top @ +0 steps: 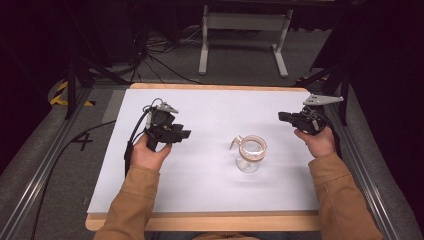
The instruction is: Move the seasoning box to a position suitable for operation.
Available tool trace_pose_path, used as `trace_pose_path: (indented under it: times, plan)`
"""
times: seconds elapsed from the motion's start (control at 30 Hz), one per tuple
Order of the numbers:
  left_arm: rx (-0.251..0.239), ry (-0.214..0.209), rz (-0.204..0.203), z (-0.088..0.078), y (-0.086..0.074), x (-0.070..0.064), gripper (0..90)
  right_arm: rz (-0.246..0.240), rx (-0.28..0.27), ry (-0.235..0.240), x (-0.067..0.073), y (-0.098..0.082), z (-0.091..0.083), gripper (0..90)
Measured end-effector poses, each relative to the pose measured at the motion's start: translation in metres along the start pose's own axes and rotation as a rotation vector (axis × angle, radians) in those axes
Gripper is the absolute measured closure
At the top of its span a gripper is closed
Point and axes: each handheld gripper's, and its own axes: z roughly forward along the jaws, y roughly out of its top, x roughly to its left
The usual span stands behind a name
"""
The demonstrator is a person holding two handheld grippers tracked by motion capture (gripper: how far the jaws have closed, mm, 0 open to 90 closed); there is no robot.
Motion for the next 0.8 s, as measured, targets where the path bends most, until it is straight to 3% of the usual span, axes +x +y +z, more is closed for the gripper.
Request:
trace_pose_path:
  times: [0.07,0.13,0.23,0.33,0.4,0.47,0.57,0.8]
  plan:
    - [-0.003,0.007,0.001,0.004,0.008,-0.006,60.3,-0.067,-0.014,-0.012,0.004,0.005,-0.001,89.8]
    - [-0.003,0.014,0.008,0.007,0.012,-0.009,60.2,-0.073,-0.022,-0.015,0.003,0.005,-0.002,89.7]
    - [-0.008,0.021,0.026,0.021,0.021,-0.023,60.1,-0.012,-0.041,0.036,-0.007,-0.002,-0.006,89.7]
    - [-0.015,0.017,0.032,0.029,0.024,-0.028,60.6,0.03,-0.038,0.064,-0.014,-0.008,-0.007,89.7]
    - [-0.024,-0.037,-0.01,0.04,0.027,-0.031,61.0,0.063,-0.021,0.081,-0.018,-0.014,-0.006,89.6]
    - [-0.026,-0.058,-0.011,0.045,0.031,-0.037,61.7,0.101,-0.012,0.097,-0.019,-0.02,-0.008,89.5]
    - [-0.008,-0.031,0.051,0.051,0.04,-0.051,63.0,0.105,0.002,0.083,-0.014,-0.024,-0.014,89.5]
    - [-0.006,-0.098,0.062,0.061,0.055,-0.06,68.1,0.107,0.024,0.075,-0.005,-0.033,-0.023,88.4]
